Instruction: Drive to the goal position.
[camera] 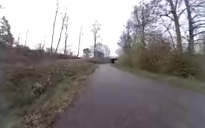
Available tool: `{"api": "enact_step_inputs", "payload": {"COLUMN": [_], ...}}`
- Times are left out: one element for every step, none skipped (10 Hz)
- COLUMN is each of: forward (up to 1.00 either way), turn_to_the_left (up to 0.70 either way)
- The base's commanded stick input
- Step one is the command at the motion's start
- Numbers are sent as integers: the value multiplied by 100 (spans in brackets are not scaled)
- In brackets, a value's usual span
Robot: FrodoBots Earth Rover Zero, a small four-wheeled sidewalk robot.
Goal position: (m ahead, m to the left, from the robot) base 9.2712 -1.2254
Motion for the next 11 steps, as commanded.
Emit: {"api": "enact_step_inputs", "payload": {"forward": [70,70,70,70,70,70,70,70,70,70,70], "turn_to_the_left": [0,0,0,0,0,0,0,0,0,0,0]}}
